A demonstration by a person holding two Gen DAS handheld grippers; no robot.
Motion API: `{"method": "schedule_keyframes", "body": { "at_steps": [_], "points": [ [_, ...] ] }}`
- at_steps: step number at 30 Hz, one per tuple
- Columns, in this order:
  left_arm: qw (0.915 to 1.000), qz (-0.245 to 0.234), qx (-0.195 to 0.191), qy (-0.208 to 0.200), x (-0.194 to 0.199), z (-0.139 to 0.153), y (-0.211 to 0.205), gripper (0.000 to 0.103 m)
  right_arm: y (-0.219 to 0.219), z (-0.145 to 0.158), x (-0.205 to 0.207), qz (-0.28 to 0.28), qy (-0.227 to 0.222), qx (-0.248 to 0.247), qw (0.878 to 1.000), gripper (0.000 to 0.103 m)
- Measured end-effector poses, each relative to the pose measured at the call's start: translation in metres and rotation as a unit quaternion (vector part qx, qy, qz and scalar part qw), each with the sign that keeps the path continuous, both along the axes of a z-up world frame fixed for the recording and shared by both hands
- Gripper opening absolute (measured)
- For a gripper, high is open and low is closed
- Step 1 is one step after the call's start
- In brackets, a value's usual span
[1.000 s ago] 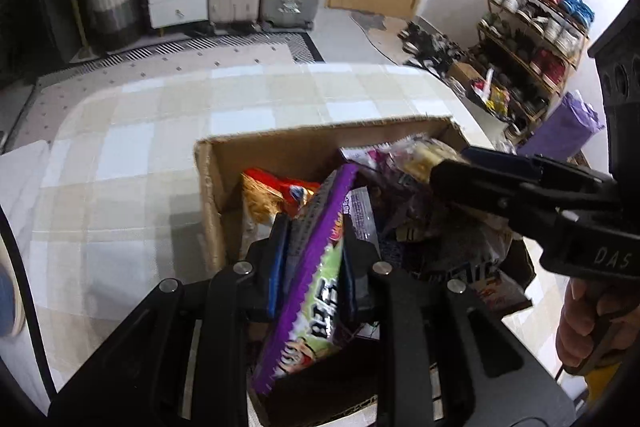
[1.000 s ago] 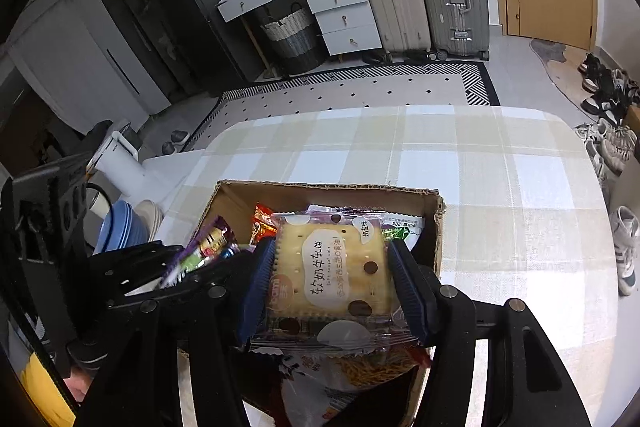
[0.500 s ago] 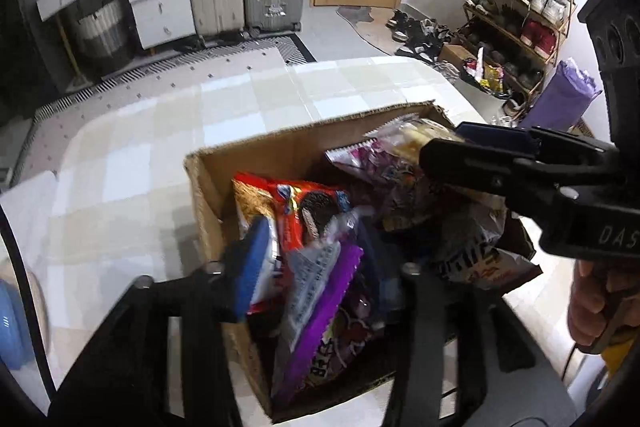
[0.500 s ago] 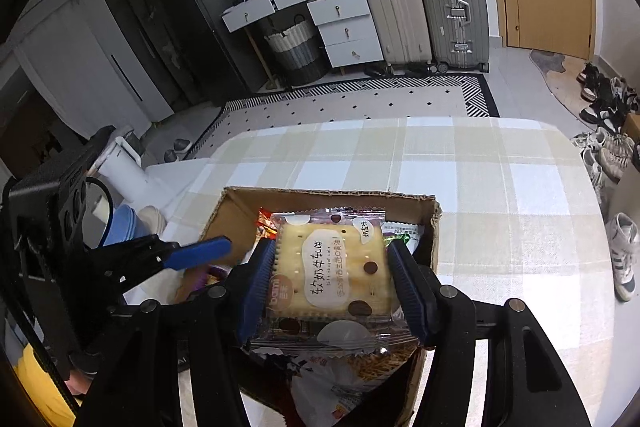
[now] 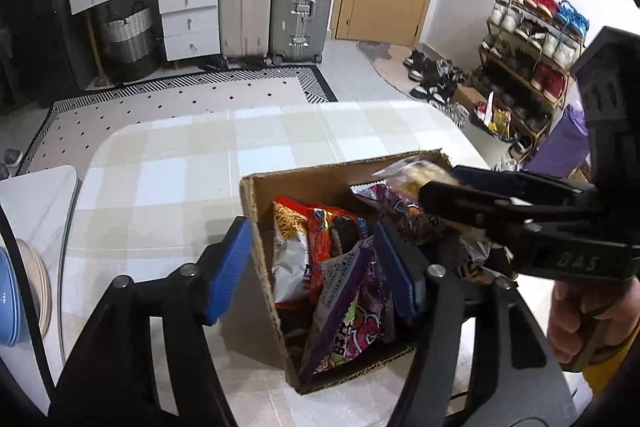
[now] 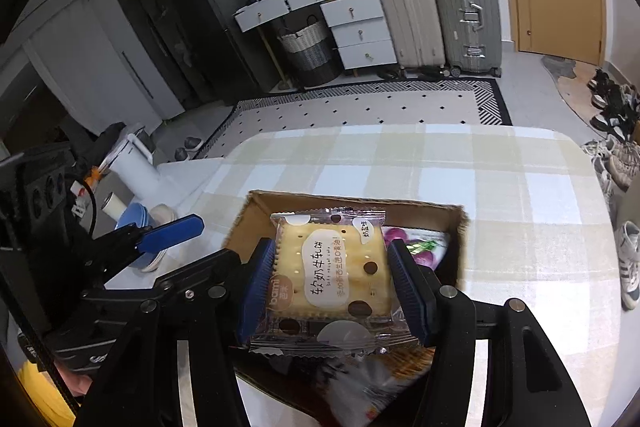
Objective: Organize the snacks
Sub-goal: 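Open both tools to drop the cracker pack and candy bag into the box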
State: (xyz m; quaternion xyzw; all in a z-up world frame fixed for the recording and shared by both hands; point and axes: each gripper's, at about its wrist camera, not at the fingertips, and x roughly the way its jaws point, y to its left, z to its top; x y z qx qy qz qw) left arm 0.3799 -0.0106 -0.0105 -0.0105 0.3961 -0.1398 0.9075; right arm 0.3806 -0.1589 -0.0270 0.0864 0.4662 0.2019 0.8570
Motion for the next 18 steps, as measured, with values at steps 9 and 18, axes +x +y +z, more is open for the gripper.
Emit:
{"method": "schedule_keyframes", "body": {
  "at_steps": [9,18],
  "points": [
    [0.9999,0.013,-0.007,0.008,-0.012,0.001,0.016,0.065,0.021,-0.017,0.005,0.022,0.012,-0.020,0.999,0.059],
    [0.9997,0.021,-0.011,0.011,-0.018,-0.002,0.016,0.069,0.010,-0.007,-0.007,0.008,-0.005,-0.036,0.999,0.059]
  ]
}}
